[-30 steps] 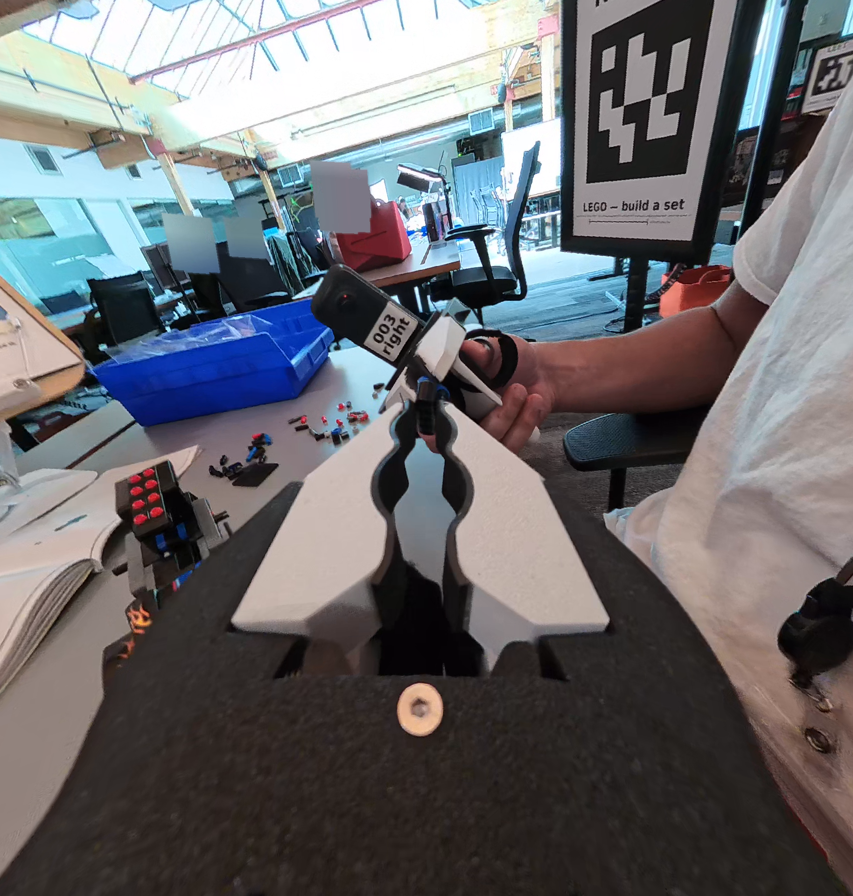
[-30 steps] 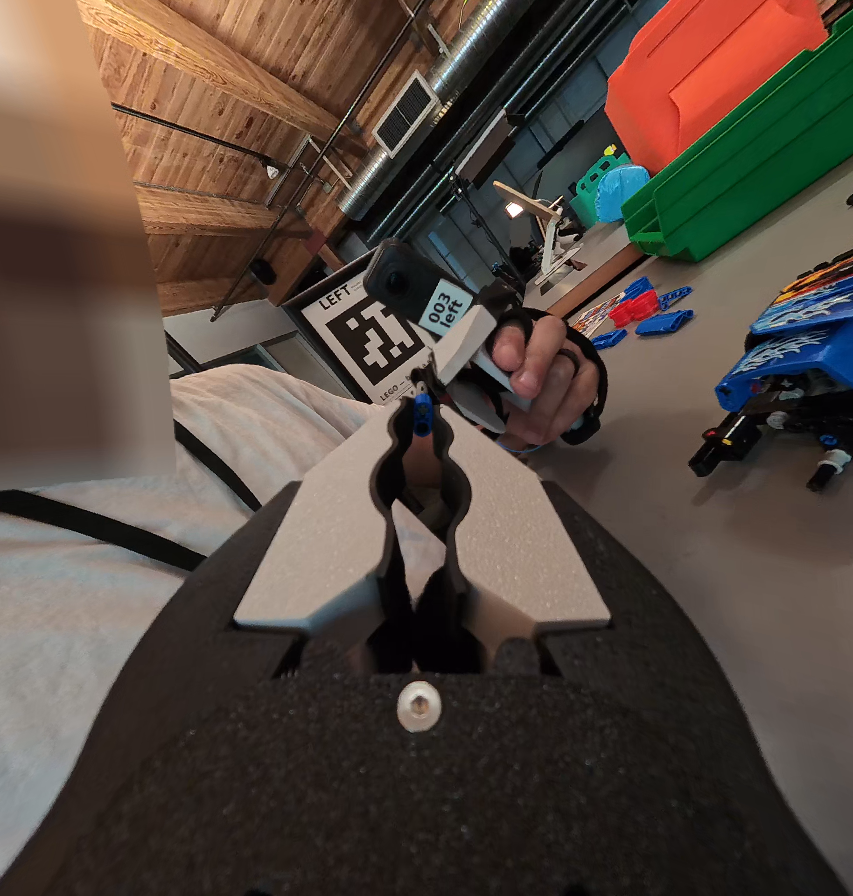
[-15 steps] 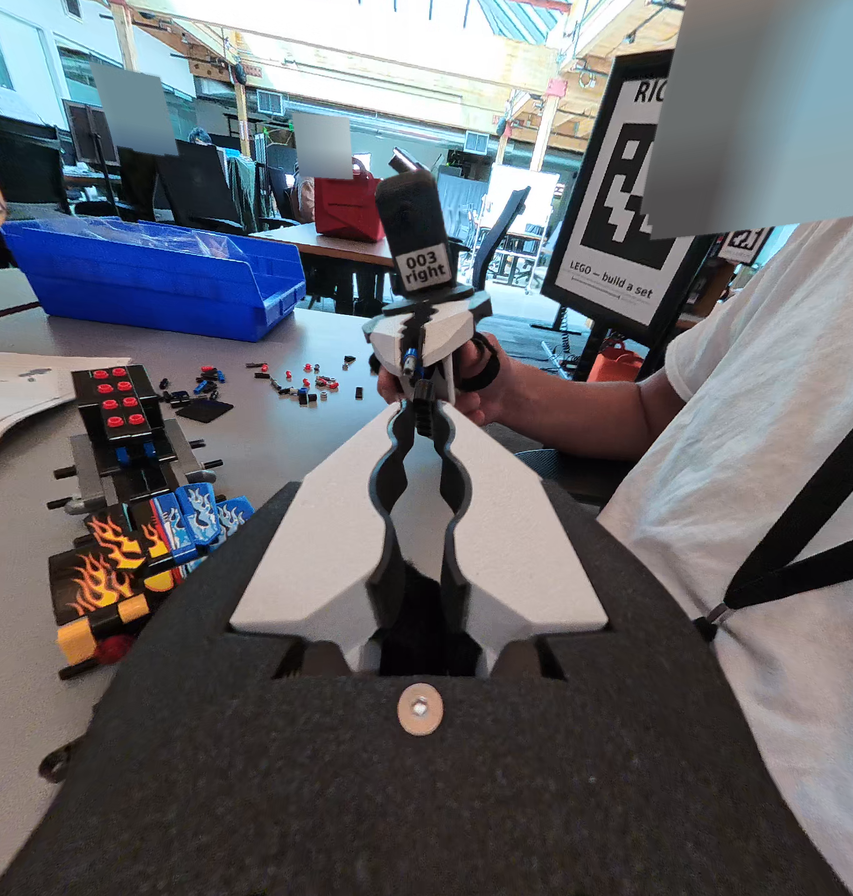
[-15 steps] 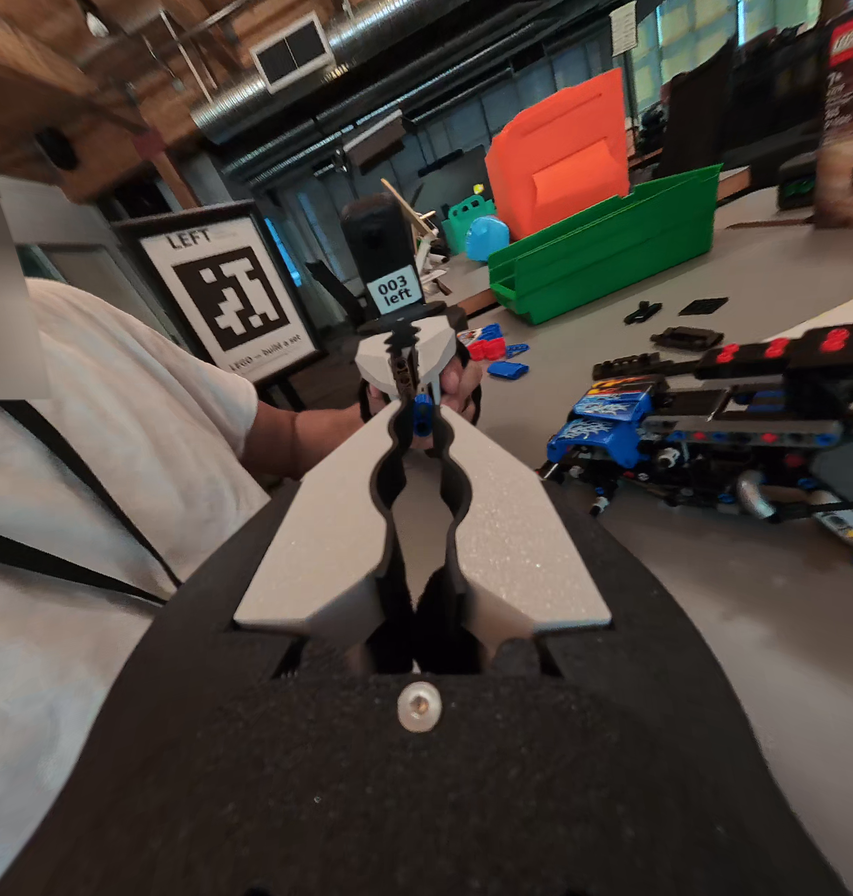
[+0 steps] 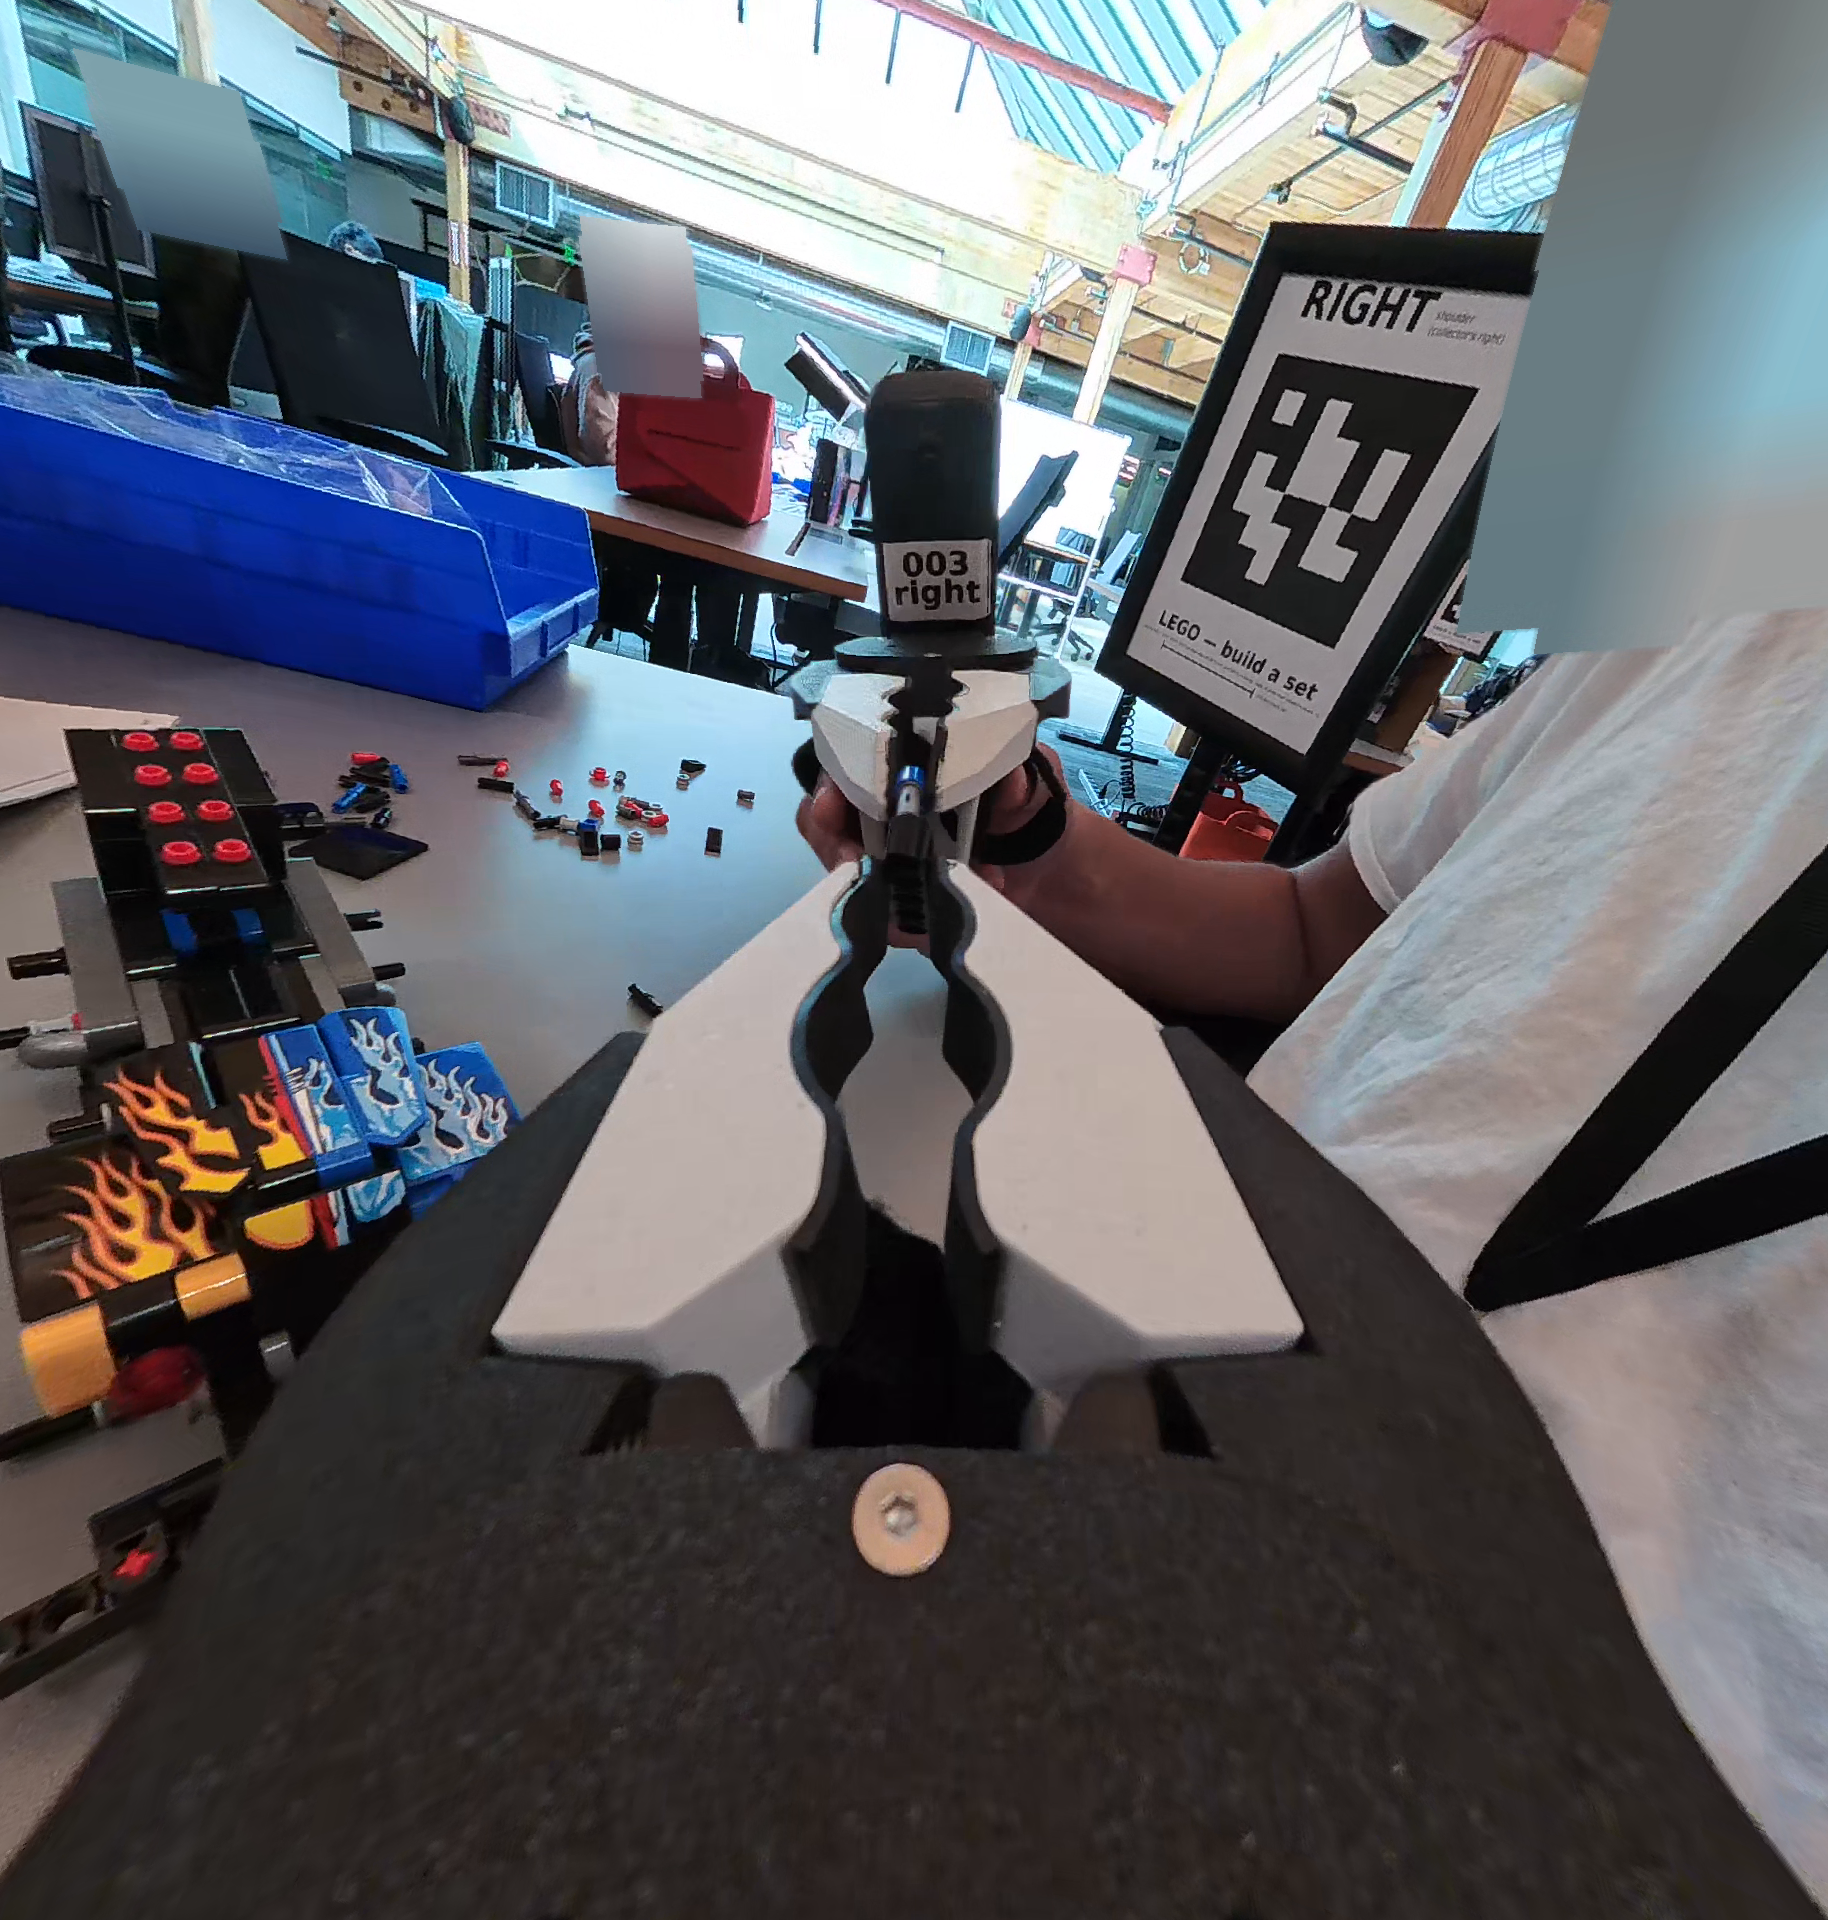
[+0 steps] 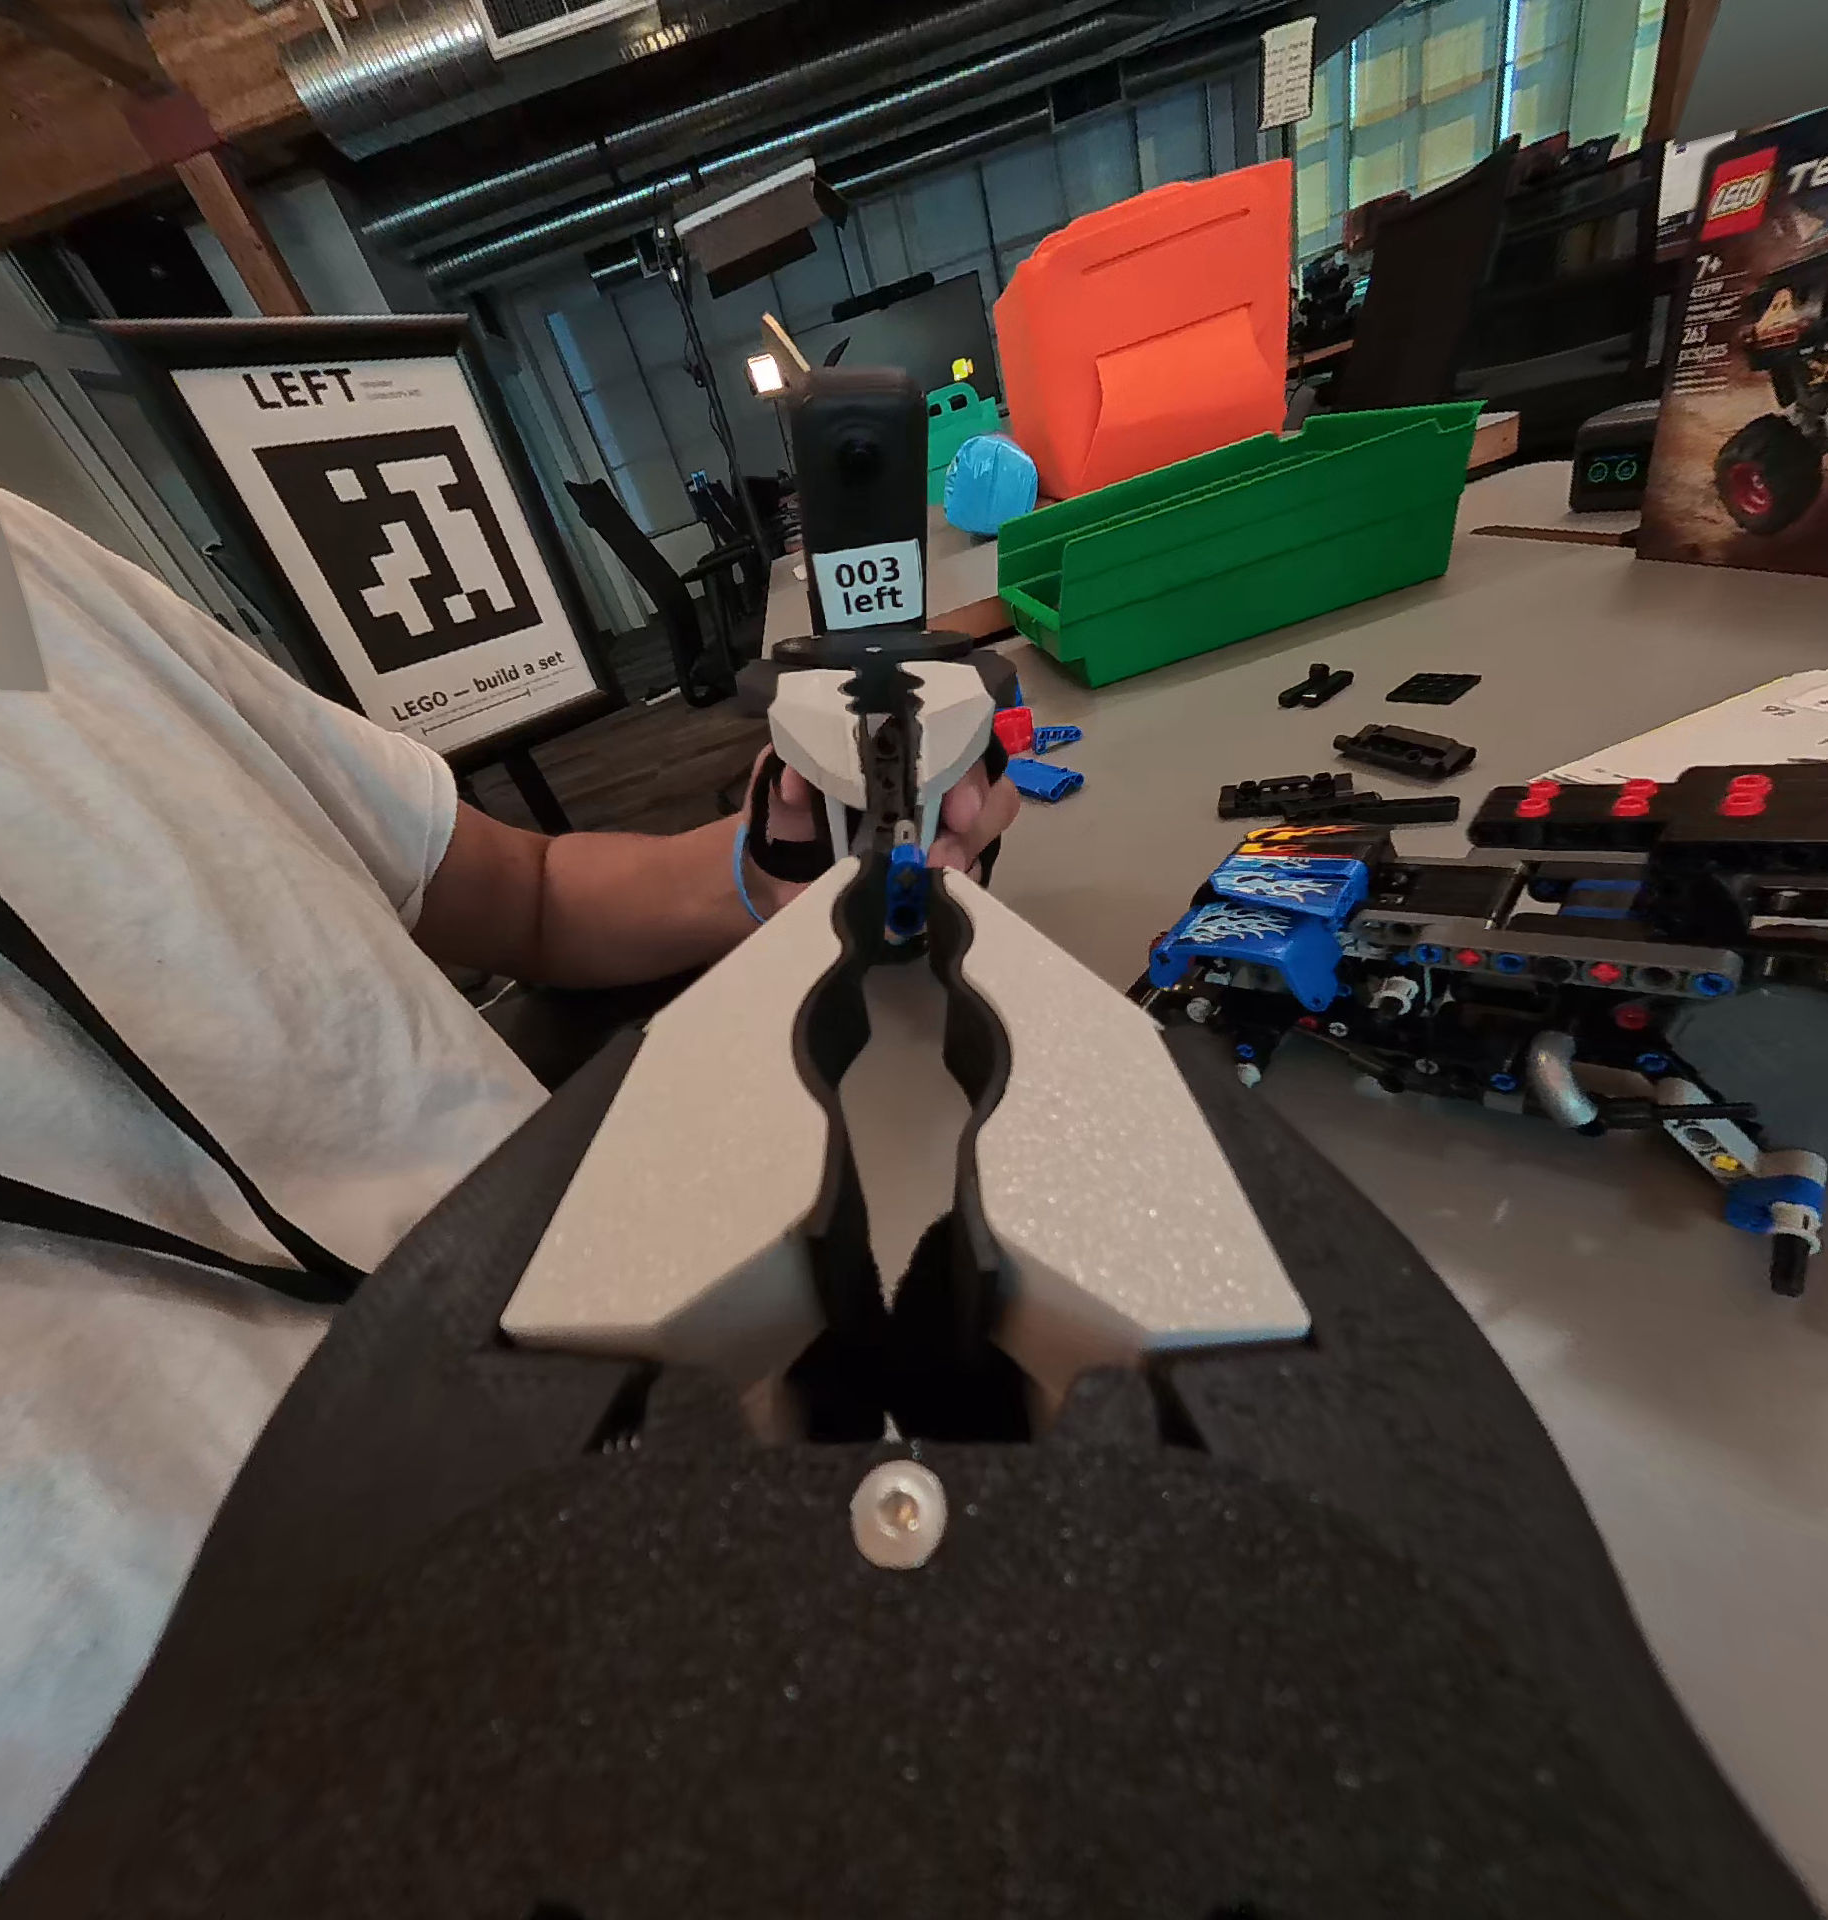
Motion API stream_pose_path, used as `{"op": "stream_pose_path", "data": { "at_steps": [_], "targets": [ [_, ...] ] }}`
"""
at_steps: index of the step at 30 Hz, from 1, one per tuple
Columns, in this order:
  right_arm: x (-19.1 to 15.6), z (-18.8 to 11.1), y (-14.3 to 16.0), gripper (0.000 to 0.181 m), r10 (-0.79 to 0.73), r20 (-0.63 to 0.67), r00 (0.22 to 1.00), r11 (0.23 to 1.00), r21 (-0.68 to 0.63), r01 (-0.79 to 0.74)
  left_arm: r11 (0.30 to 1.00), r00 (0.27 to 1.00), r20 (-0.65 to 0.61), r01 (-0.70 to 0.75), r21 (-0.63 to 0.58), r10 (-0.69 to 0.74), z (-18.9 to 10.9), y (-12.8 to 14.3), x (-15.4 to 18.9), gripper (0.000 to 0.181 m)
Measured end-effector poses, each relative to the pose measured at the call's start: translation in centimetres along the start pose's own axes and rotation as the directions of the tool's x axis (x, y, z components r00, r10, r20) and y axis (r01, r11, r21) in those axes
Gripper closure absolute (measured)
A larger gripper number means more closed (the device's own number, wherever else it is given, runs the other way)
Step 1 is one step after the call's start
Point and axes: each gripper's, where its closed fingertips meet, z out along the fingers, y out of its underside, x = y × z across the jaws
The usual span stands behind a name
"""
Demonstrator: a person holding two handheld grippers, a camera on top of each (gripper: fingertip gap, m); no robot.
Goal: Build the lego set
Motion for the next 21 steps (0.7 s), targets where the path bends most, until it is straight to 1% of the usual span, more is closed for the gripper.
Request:
{"op": "stream_pose_path", "data": {
  "at_steps": [4,7,11,21],
  "targets": [
    [-0.4,0.0,-0.1,0.175,0.013,0.002,1.000,1.000,0.007,-0.013,0.999,0.999,-0.010,0.043,-0.031,-0.043,0.2,0.6,-0.2,0.175],
    [-0.8,0.1,0.0,0.175,0.001,0.002,1.000,1.000,-0.018,-0.001,0.998,0.996,-0.058,0.066,-0.019,-0.067,0.2,0.4,0.4,0.175],
    [-1.4,0.5,-0.1,0.175,-0.086,-0.029,0.996,0.995,-0.057,0.084,0.998,0.996,-0.066,0.050,-0.036,-0.052,0.4,0.6,0.6,0.176],
    [-1.2,0.9,1.7,0.174,-0.172,-0.074,0.982,0.968,-0.199,0.154,0.988,0.997,-0.031,-0.072,-0.134,0.068,1.1,2.4,0.8,0.175]
  ]
}}
